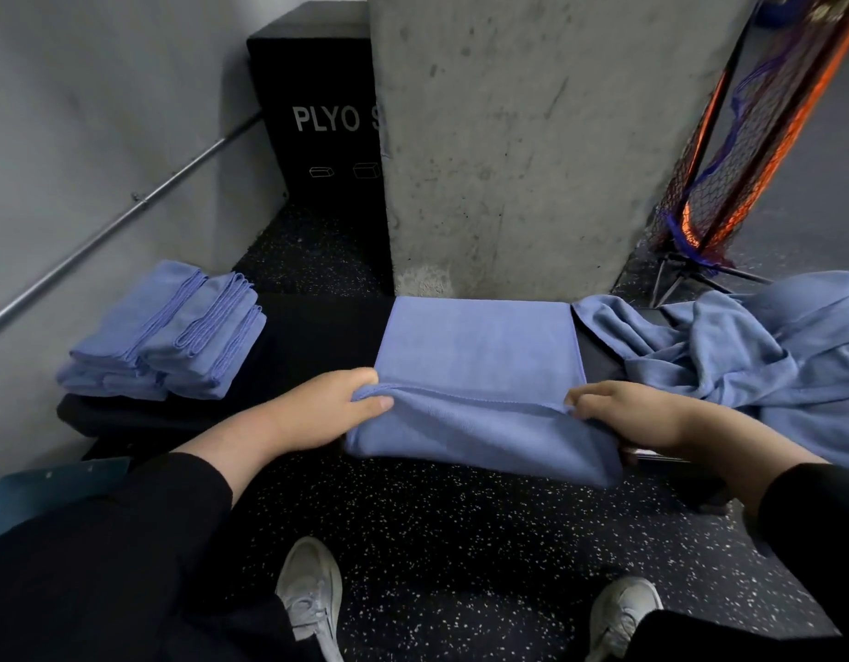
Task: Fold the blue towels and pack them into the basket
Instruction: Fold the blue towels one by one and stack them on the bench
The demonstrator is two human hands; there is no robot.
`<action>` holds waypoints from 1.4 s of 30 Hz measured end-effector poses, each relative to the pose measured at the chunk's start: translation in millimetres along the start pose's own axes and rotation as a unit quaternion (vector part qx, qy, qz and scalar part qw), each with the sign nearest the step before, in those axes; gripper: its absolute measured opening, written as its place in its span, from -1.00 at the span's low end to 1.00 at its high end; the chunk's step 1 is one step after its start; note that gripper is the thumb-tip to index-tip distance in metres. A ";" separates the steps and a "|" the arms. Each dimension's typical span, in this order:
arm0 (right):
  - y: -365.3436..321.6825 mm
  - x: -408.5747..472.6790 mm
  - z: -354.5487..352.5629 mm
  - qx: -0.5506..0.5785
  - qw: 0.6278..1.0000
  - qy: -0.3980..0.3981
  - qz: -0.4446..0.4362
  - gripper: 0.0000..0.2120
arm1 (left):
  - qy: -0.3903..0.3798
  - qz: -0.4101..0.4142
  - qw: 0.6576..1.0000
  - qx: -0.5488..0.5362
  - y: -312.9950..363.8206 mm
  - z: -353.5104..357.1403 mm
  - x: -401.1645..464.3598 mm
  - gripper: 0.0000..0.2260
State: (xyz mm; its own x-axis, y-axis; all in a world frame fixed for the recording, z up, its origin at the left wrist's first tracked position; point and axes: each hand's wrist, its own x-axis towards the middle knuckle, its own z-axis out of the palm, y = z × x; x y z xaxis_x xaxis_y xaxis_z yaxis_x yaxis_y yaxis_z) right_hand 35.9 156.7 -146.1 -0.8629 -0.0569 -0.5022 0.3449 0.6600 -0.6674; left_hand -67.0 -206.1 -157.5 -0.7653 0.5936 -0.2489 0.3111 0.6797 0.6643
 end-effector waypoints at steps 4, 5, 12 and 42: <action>-13.7 -12.7 -5.9 0.083 0.995 -0.042 0.020 -0.75 | -0.184 -0.115 0.952 -0.218 4.5 -8.2 -6.5 -0.76; -17.1 -11.7 -8.3 0.093 0.995 -0.027 0.007 -0.75 | -0.199 -0.127 0.939 -0.249 8.3 -10.4 -7.5 -0.72; -37.2 44.0 -30.2 0.231 0.943 0.237 -0.029 -0.77 | 0.167 -0.067 0.951 -0.252 20.4 -33.3 44.4 -0.82; -13.3 27.8 10.4 0.069 0.994 -0.060 0.060 -0.94 | 0.046 -0.069 0.992 0.090 -1.1 -10.5 26.3 -0.66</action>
State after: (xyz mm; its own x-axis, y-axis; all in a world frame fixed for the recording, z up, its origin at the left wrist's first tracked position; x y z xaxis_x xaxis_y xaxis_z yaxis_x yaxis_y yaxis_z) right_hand 11.1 138.5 -156.9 -0.7651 -0.0793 -0.6390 0.4969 0.5584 -0.6643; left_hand -93.4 -195.8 -157.4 -0.8534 0.4535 -0.2570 0.2897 0.8225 0.4895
